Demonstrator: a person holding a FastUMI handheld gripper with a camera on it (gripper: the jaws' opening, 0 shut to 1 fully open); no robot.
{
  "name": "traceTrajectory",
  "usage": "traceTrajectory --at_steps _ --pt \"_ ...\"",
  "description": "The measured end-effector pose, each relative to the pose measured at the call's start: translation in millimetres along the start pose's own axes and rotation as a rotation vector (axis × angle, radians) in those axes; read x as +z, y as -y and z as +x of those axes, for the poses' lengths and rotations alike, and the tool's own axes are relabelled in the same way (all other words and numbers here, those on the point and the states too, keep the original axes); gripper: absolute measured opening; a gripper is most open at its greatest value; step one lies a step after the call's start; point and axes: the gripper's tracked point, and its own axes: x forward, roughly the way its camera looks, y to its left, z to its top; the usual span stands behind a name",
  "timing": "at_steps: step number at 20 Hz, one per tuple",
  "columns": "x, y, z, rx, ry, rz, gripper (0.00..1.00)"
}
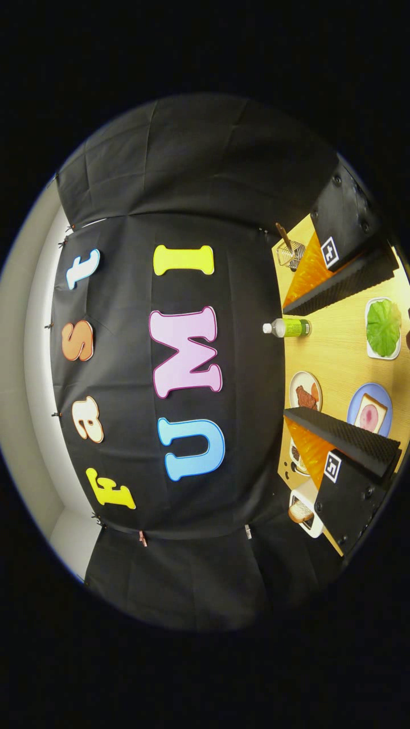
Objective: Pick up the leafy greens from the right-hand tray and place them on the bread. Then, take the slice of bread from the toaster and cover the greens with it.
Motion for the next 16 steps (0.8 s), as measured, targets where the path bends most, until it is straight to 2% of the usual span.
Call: traceTrajectory --at_steps 8,16 --pt "-29.6 -8.0 6.5 0.025 -0.076 -0.010 1.00" --pt "-121.5 21.8 6.4 -0.014 -0.292 -0.025 1.00"
